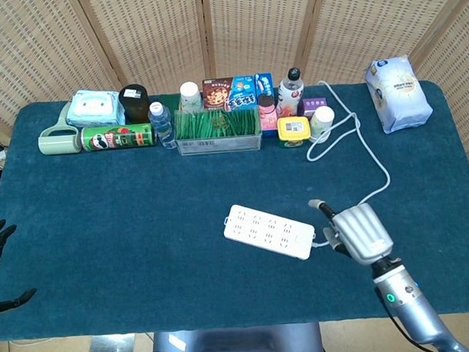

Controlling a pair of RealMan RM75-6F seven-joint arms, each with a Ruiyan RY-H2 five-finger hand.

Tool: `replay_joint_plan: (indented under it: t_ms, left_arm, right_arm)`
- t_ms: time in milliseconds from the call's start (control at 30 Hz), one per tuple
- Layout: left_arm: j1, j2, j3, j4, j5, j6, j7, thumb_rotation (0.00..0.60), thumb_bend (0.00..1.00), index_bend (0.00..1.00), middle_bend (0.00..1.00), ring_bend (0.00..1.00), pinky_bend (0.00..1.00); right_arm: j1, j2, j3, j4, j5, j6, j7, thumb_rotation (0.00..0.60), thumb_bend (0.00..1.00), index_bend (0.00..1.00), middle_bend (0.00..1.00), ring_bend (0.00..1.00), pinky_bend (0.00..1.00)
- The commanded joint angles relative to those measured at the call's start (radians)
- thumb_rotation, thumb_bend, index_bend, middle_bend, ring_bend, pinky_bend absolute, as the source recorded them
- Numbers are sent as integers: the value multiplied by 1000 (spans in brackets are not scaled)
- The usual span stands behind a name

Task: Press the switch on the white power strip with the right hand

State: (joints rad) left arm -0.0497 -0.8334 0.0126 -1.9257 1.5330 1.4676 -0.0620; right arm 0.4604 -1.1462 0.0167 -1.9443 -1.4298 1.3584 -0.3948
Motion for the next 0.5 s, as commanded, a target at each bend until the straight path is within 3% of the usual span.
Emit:
replay_joint_plan:
  t_ms: [33, 100, 200, 300, 500]
  left_arm:
    - [4, -1, 1, 6, 0, 4, -7, 600, 122, 0, 0, 0, 21]
    - [8, -4, 2, 14, -2, 8, -16, 600, 124, 0, 0, 0, 22]
    - [12, -9, 5, 23, -2, 12, -23, 600, 123, 0, 0, 0, 21]
    - [16, -15, 7, 34, 0, 15, -26, 600, 124, 0, 0, 0, 21]
    - [16, -26, 11, 45, 1, 7, 0, 600, 123, 0, 0, 0, 21]
  right_arm:
    - [-91, 23, -43, 119, -106, 100, 112, 600, 33, 115, 446, 501, 510]
    - [-132, 15, -62, 188, -136, 140, 200, 600, 0, 110, 306, 323, 346]
    - [-176, 10, -77, 279, -156, 180, 331, 600, 0, 107, 177, 159, 175]
    - [-213, 11, -85, 347, -151, 203, 359, 600, 0, 107, 131, 106, 118]
    - [-264, 17, -74, 397, -131, 229, 375, 600, 0, 107, 112, 86, 104]
